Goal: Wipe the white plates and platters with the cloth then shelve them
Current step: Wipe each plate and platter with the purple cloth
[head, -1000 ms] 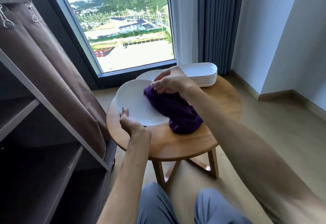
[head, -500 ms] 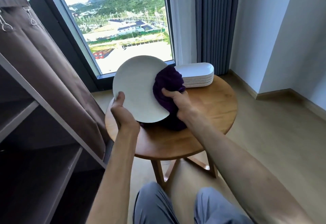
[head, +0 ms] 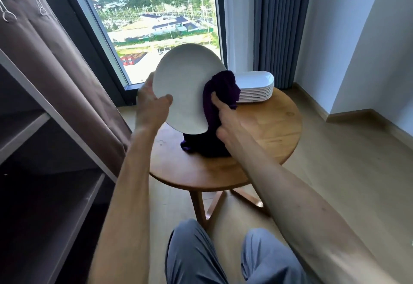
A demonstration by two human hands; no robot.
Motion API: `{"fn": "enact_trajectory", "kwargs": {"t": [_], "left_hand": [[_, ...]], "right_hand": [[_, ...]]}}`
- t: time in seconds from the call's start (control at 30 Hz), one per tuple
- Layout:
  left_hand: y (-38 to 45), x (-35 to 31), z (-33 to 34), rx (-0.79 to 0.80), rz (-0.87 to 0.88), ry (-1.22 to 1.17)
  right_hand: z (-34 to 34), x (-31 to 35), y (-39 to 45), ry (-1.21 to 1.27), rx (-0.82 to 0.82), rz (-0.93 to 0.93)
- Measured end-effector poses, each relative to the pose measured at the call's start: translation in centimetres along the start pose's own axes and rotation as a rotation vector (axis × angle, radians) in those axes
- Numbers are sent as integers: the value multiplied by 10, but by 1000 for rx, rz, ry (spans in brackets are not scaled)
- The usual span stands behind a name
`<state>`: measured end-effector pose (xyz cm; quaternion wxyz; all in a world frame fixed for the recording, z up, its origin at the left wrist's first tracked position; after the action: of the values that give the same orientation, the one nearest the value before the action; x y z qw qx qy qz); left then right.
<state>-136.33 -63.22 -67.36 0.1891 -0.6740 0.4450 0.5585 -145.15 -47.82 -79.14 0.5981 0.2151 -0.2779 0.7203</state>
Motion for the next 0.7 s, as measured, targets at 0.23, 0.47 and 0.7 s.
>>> {"fn": "enact_trajectory", "kwargs": {"t": [0.23,0.47,0.7], "left_hand": [[-48,26,50,-196,-92,-376],[-10,14,1,61,-77,132],[-48,17,45,-188,-78,-218]], "right_hand": [[7,-13,-2,38,-57,35],[-23,18,16,-55,-3,-79],[15,-37,-11,156,-105,136]]}}
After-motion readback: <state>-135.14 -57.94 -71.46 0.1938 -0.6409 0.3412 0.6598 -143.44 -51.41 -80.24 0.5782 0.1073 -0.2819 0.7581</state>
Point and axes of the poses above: each hand's wrist, its own y-axis towards the middle knuckle, its own z-axis out of the palm, x = y × z, the point moved 8 cm from there along y, towards the middle knuckle, and after that the axes turned 10 degrees about -z, right-handed, at the moved point
